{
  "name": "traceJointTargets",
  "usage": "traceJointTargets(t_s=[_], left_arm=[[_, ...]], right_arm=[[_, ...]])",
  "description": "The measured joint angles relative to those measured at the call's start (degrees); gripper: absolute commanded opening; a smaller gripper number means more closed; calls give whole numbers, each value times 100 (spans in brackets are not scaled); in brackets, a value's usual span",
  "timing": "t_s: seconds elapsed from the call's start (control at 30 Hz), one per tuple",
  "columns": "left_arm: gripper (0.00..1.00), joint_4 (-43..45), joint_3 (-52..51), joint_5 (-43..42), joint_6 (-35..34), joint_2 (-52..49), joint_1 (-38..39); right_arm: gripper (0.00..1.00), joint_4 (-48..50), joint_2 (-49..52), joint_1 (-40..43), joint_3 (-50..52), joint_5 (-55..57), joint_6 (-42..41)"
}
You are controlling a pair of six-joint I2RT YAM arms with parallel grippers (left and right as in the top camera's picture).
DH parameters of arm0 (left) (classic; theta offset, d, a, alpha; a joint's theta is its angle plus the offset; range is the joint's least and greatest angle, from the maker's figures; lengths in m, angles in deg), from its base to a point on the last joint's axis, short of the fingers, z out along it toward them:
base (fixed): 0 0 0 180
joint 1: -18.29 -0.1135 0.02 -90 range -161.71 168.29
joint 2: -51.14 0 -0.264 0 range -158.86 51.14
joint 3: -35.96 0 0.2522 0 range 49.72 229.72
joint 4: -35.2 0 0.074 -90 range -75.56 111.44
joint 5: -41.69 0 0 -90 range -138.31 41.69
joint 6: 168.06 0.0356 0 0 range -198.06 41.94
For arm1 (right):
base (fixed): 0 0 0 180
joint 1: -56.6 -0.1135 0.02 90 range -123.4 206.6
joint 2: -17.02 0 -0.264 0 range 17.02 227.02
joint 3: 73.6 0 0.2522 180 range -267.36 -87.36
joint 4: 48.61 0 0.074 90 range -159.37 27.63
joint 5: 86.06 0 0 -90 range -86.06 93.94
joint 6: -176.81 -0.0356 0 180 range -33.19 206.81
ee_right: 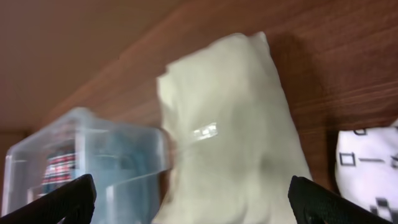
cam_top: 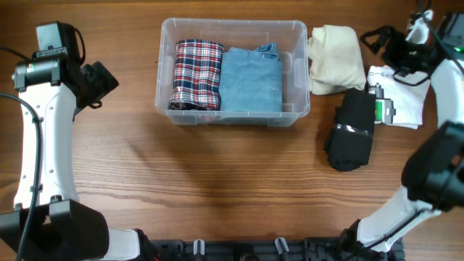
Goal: Pack container
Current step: 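Reach the right gripper to the cream folded garment and grasp it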
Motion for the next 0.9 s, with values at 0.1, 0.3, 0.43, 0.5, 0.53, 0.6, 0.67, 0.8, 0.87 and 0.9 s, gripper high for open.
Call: traceJointTargets(t_s=[0.1,0.3,0.43,0.5,0.53,0.6,0.67,0.8,0.87,0.9], left_arm=[[100,-2,0,0,0,0,0],[100,-2,0,2,0,0,0],[100,-2,0,2,0,0,0],[100,-2,0,0,0,0,0],[100,-2,0,0,0,0,0],[100,-2,0,2,0,0,0],[100,-2,0,0,0,0,0],[100,-2,0,2,0,0,0],[100,-2,0,0,0,0,0],[100,-2,0,0,0,0,0]], right_arm=[[100,111,568,-151,0,2,90],[97,210,1023,-341,-66,323,369],[93,247,1191,-396,-131,507,549],[99,236,1224,-442,-144,776,579],[99,229,1224,-452,-144,872,588],[100,199,1228,-461,-144,1038,662],[100,192,1235,-457,-144,1106,708],[96,195,1235,-459,-144,1156,796],[84,195,1235,-479,-144,1165,833],[72,197,1235,-496,-144,1163,863]])
